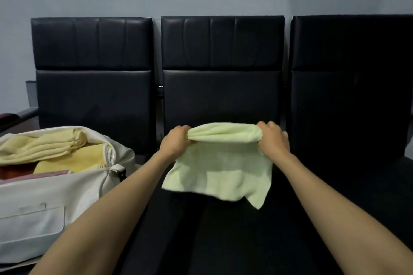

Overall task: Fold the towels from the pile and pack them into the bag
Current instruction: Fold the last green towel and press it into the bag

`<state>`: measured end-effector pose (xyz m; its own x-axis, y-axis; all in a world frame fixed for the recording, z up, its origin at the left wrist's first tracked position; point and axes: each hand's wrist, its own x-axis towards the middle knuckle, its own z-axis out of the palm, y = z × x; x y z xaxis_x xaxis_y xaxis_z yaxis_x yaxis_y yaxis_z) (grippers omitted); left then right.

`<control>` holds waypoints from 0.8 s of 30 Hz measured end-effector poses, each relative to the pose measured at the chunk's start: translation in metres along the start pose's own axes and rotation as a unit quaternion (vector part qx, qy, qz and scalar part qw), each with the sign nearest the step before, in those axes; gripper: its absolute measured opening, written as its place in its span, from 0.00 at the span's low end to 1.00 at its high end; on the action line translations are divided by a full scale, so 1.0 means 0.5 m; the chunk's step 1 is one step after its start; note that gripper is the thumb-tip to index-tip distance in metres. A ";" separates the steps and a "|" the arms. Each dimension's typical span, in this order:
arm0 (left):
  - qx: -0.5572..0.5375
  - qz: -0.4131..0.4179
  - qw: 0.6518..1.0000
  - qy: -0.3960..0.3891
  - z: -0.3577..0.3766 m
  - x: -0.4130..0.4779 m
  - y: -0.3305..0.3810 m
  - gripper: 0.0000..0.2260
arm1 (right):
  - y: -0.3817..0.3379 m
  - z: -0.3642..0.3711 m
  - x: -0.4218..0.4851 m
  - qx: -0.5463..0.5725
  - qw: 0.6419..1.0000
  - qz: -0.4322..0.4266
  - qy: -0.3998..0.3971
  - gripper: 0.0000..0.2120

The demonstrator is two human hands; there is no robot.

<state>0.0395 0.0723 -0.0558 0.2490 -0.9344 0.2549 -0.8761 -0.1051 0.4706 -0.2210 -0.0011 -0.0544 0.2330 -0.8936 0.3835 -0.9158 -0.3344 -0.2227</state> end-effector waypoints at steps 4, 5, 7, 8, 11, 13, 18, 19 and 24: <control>-0.031 0.038 0.986 0.161 -0.013 0.002 0.023 0.15 | -0.008 -0.023 0.010 0.071 0.987 -0.016 0.145 0.14; -0.041 0.047 0.987 0.148 -0.013 -0.004 0.018 0.15 | -0.003 -0.026 0.006 0.075 0.987 -0.027 0.136 0.15; -0.056 0.052 0.995 0.067 -0.008 -0.025 -0.001 0.15 | 0.012 -0.027 -0.009 0.086 0.993 -0.050 0.063 0.13; -0.073 0.043 0.996 0.008 -0.003 -0.039 -0.015 0.16 | 0.021 -0.027 -0.020 0.085 0.994 -0.063 -0.004 0.12; -0.072 0.004 0.980 -0.187 0.026 -0.083 -0.059 0.20 | 0.046 -0.003 -0.067 0.082 0.955 -0.083 -0.273 0.11; -0.027 -0.052 0.947 -0.316 0.052 -0.113 -0.080 0.27 | 0.061 0.026 -0.104 0.091 0.905 -0.063 -0.410 0.10; 0.079 -0.047 0.936 -0.341 0.110 -0.178 -0.084 0.27 | 0.086 0.092 -0.173 0.076 0.893 -0.002 -0.444 0.19; 0.068 -0.028 0.950 -0.303 0.115 -0.186 -0.075 0.26 | 0.081 0.103 -0.182 0.113 0.904 -0.009 -0.411 0.17; 0.043 0.061 0.968 -0.241 0.153 -0.217 -0.006 0.19 | 0.015 0.130 -0.225 0.144 0.924 -0.101 -0.340 0.12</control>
<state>-0.0167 0.1480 -0.1496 -0.0614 -0.9897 -0.1290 -0.9228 0.0071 0.3851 -0.2327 0.0774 -0.1575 0.6310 -0.7530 -0.1865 -0.7286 -0.4927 -0.4758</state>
